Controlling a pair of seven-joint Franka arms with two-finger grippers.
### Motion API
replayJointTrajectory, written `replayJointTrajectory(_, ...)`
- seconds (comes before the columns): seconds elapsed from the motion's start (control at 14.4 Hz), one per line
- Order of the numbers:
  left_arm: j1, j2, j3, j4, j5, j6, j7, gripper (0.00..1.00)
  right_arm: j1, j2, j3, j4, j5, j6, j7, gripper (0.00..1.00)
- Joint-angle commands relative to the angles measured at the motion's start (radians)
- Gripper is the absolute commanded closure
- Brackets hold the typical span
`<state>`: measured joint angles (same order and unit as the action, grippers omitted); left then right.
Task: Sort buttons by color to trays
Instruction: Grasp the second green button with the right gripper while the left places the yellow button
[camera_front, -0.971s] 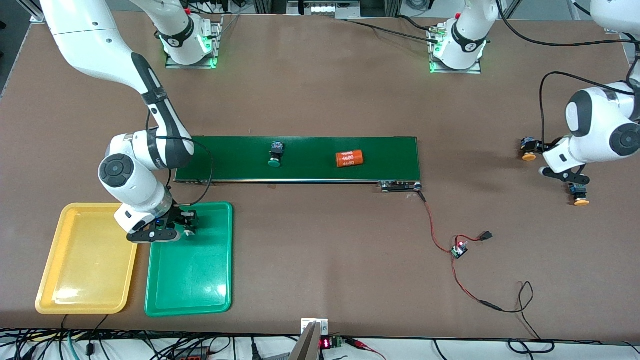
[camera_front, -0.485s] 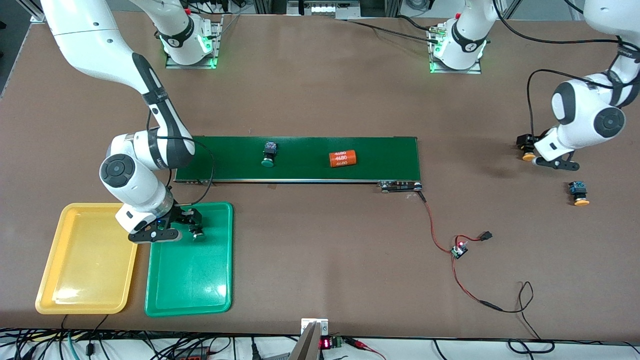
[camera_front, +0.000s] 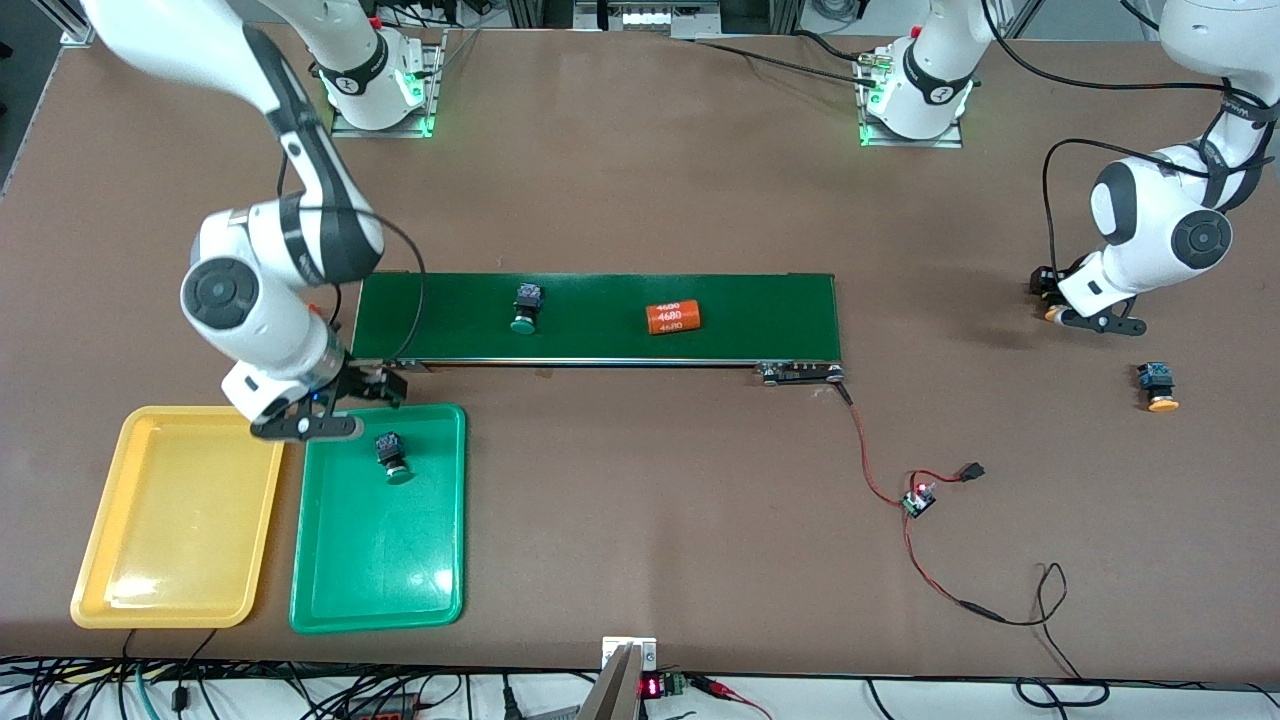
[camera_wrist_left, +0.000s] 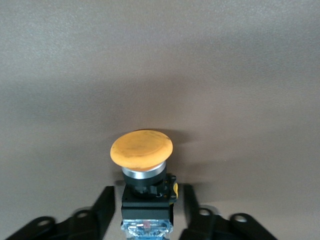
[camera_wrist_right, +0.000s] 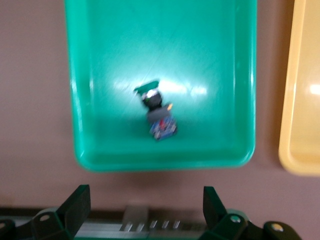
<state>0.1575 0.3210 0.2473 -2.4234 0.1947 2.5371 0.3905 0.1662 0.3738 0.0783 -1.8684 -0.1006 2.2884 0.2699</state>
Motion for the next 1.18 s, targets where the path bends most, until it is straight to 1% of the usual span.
replayJointTrajectory(0.0, 0.001, -0.034, -0.003, 0.009, -0.017, -0.046, 0.008, 0.84, -0.002, -0.140, 0.050, -0.188, -0.001, 0.020, 0.070, 0.00)
replayJointTrajectory(0.14, -0.001, -0.072, -0.045, 0.021, -0.017, -0.099, 0.007, 0.85, -0.001, -0.197, 0.087, -0.262, 0.001, 0.035, 0.159, 0.00)
replayJointTrajectory(0.21, -0.001, -0.083, -0.089, 0.055, -0.017, -0.154, 0.005, 0.85, -0.001, -0.217, 0.107, -0.302, 0.001, 0.064, 0.210, 0.00)
replayJointTrajectory(0.28, -0.004, -0.088, -0.126, 0.105, -0.026, -0.223, -0.001, 0.85, -0.001, -0.228, 0.127, -0.336, 0.001, 0.100, 0.254, 0.00)
replayJointTrajectory(0.42, -0.010, -0.085, -0.215, 0.258, -0.133, -0.430, -0.001, 0.85, 0.001, -0.227, 0.170, -0.385, 0.001, 0.173, 0.355, 0.00)
replayJointTrajectory(0.49, -0.018, -0.082, -0.242, 0.327, -0.179, -0.534, -0.002, 0.85, 0.002, -0.219, 0.178, -0.393, 0.001, 0.195, 0.394, 0.00)
replayJointTrajectory(0.55, -0.021, -0.080, -0.273, 0.363, -0.217, -0.581, -0.005, 0.85, 0.007, -0.202, 0.186, -0.393, 0.001, 0.204, 0.423, 0.00)
replayJointTrajectory(0.69, -0.021, -0.080, -0.366, 0.385, -0.270, -0.597, -0.062, 0.85, 0.015, -0.185, 0.199, -0.393, 0.001, 0.215, 0.478, 0.00)
replayJointTrajectory(0.9, -0.027, -0.079, -0.527, 0.388, -0.303, -0.581, -0.252, 0.85, 0.041, -0.164, 0.204, -0.393, -0.001, 0.236, 0.548, 0.00)
replayJointTrajectory(1.11, -0.052, -0.054, -0.672, 0.408, -0.311, -0.506, -0.430, 0.85, 0.045, -0.145, 0.215, -0.394, -0.008, 0.244, 0.500, 0.00)
